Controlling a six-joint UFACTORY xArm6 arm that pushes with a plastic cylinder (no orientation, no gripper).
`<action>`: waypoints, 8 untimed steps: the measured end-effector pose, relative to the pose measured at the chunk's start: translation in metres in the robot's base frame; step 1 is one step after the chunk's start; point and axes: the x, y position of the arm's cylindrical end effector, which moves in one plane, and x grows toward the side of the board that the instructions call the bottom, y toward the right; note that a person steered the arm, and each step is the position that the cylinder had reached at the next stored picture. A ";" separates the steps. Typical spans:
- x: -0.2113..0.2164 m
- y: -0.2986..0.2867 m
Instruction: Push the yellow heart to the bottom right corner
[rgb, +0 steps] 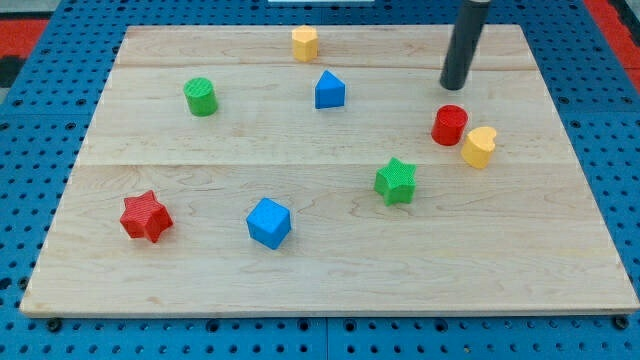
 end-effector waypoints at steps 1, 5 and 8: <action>0.001 -0.003; 0.114 0.026; 0.170 0.032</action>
